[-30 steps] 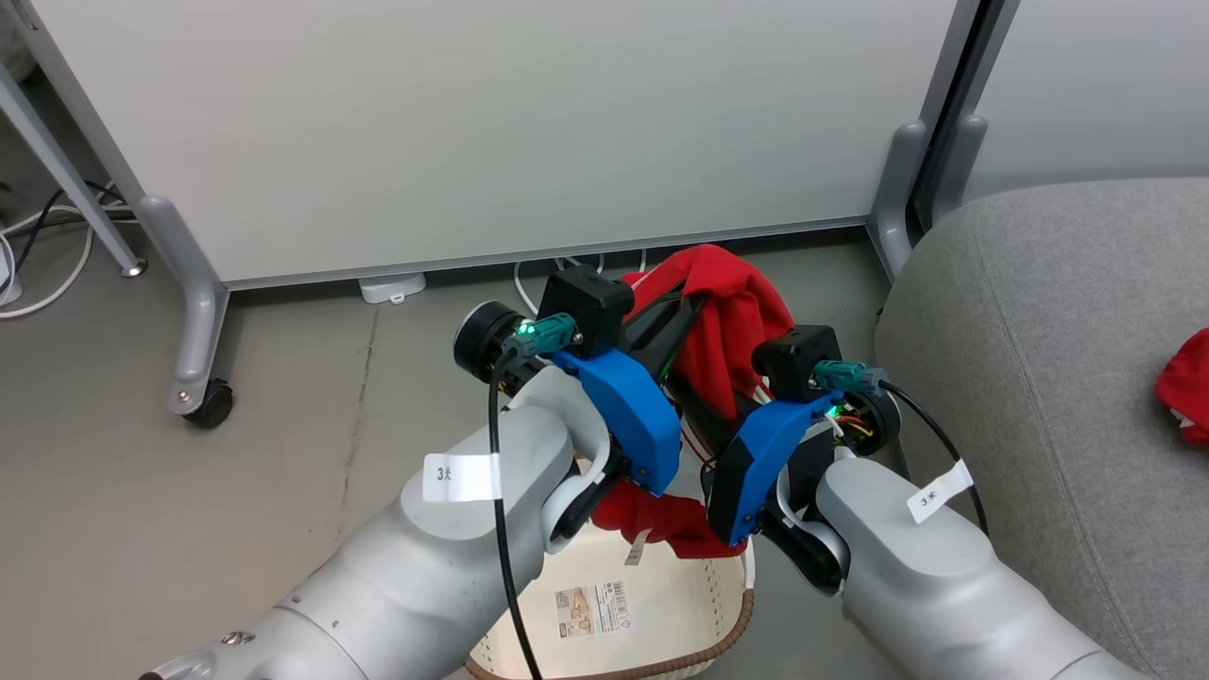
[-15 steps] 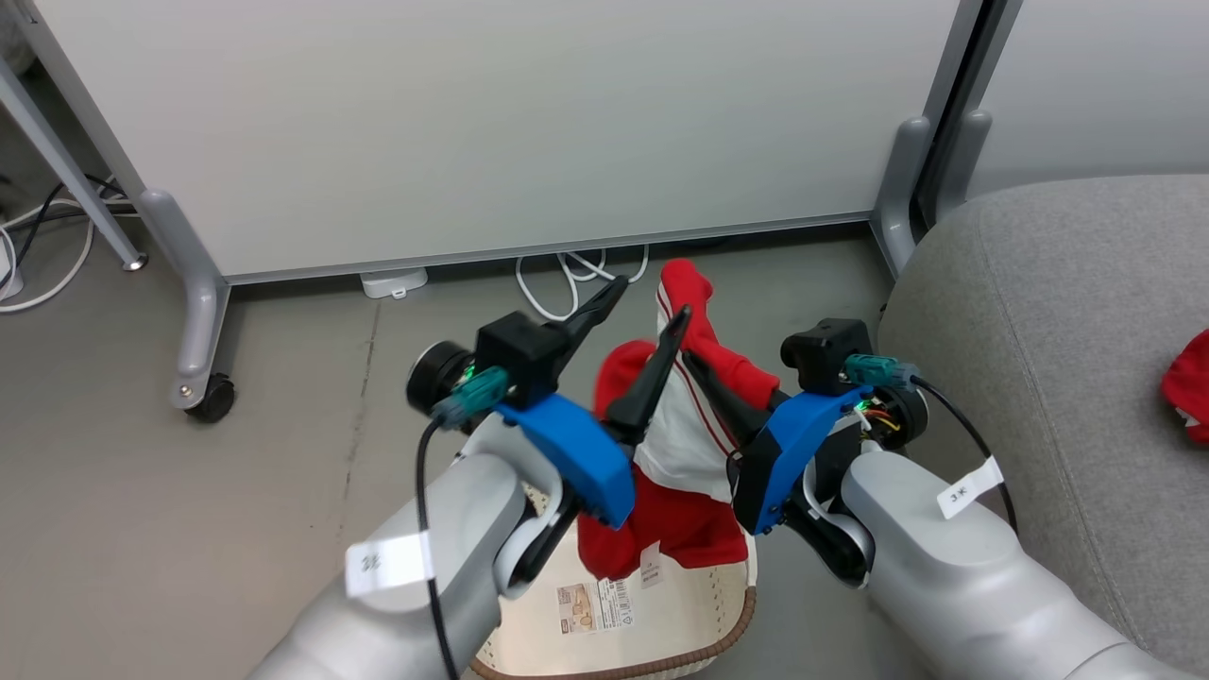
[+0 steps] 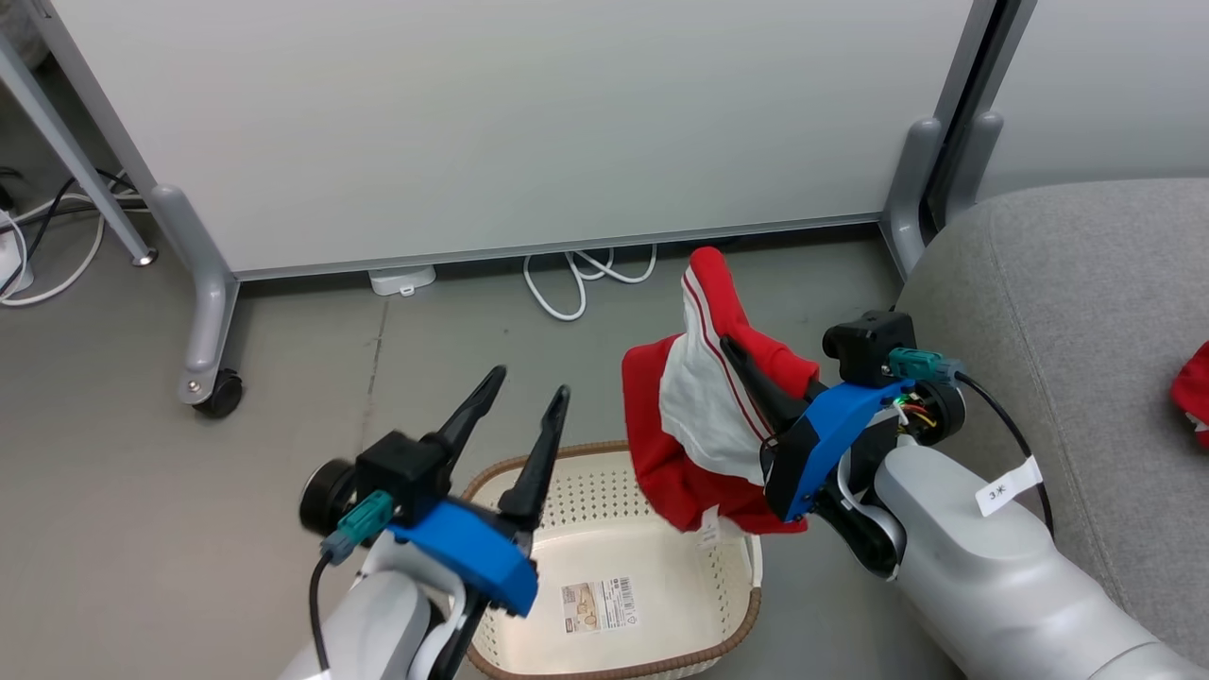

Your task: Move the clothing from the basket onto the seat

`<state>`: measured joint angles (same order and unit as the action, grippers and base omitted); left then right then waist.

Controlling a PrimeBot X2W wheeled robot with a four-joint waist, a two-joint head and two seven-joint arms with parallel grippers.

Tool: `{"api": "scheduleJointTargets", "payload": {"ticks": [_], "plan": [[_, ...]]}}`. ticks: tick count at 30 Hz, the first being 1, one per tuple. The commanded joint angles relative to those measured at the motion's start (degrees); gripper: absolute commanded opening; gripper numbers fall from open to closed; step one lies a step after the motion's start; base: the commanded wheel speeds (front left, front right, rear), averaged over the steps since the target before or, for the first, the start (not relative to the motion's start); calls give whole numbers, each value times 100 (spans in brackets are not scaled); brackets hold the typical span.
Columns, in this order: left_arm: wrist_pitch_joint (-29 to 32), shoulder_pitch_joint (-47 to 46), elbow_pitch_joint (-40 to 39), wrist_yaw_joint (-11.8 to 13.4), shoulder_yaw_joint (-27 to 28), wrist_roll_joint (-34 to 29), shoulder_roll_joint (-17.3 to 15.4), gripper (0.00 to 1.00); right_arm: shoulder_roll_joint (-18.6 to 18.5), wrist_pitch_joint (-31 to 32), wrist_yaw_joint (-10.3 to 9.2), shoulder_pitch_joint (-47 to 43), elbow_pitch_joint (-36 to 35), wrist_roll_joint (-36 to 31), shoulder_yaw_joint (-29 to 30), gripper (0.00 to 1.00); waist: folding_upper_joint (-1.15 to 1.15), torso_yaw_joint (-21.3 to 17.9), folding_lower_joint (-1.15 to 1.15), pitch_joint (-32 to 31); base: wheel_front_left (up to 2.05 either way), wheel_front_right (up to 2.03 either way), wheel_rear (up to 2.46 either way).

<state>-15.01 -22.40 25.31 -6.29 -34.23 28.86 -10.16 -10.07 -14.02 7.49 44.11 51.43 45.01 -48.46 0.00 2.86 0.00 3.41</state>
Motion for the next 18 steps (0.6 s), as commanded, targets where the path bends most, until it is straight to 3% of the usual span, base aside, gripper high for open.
{"api": "scheduleJointTargets", "payload": {"ticks": [1,11,18], "plan": [[-26,224,-65,-41,182,-128,-45,100,-21,-47,1,-79,-2,-30,33,0,0,-17,0,0,0,0,0],[-26,1090,-275,-96,1074,-514,28,100,-72,-80,1,-201,-3,-99,73,0,0,-64,0,-28,0,0,0],[-26,1244,-373,-122,1321,-733,77,100,-85,-89,1,-254,-10,-106,120,0,0,-72,0,-52,0,0,0]]}}
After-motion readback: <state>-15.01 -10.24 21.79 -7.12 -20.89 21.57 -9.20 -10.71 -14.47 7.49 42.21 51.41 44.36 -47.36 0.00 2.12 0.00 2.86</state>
